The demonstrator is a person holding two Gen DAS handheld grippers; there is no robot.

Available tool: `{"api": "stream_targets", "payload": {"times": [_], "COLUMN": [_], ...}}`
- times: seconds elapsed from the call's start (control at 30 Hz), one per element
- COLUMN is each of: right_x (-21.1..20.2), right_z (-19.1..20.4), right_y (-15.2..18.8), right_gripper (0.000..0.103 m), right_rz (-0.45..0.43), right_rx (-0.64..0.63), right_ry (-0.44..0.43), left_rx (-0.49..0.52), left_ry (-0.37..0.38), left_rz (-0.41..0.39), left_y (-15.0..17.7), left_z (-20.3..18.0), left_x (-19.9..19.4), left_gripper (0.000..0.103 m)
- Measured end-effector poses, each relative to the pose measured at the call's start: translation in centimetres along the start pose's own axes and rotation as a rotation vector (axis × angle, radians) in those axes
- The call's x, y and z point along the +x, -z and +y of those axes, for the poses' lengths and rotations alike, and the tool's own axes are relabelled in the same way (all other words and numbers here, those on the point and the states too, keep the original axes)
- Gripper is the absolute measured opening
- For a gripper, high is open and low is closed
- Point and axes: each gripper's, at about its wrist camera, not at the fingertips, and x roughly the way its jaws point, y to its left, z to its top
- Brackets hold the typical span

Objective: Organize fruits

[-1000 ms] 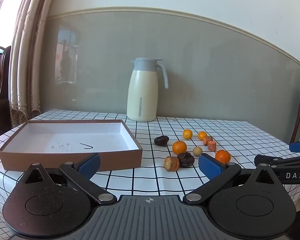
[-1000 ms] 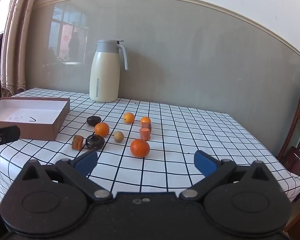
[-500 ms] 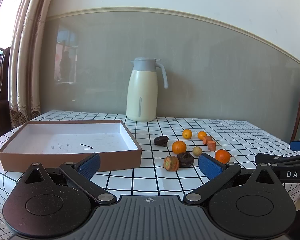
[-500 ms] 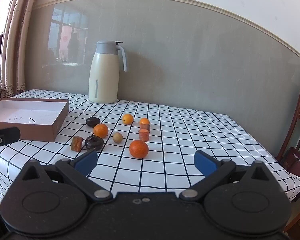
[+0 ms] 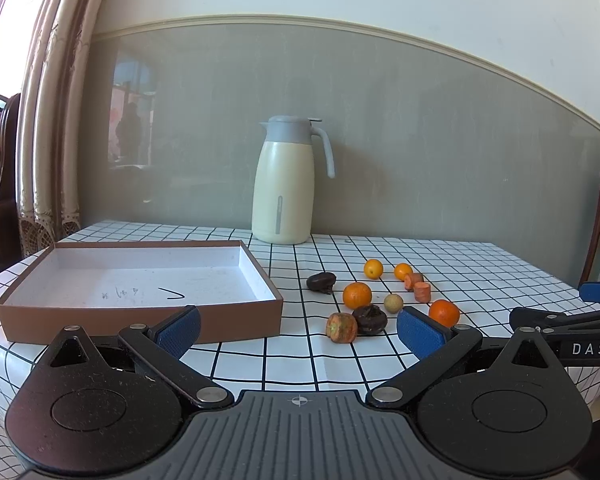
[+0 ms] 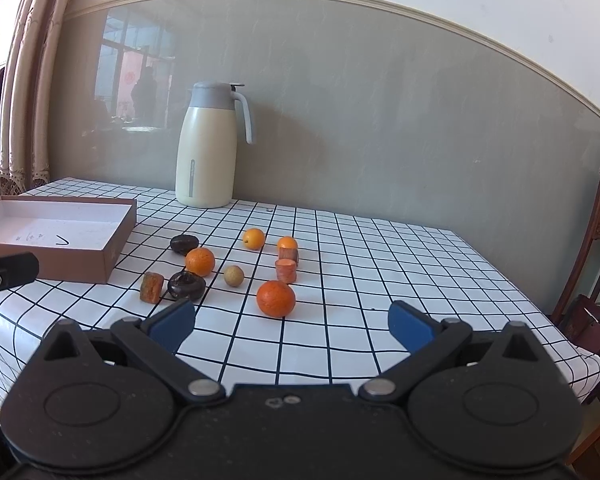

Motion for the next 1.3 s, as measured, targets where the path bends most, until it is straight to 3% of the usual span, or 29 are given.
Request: {"api": "stream_targets", "payload": {"times": [1.3], "right_x": [-0.15], "right_z": [0.00], "right_y": [0.06], "right_gripper": [0.097], "right_rz": [-0.008], "right_rx": [-0.001], "right_ry": [0.010], "left_rx": [-0.006], "left_ry": [0.004], "left_rz": [-0.016], "left_y": [0.02], "left_z": [0.23], "left_x": [-0.53], "left_gripper": [0.103]}}
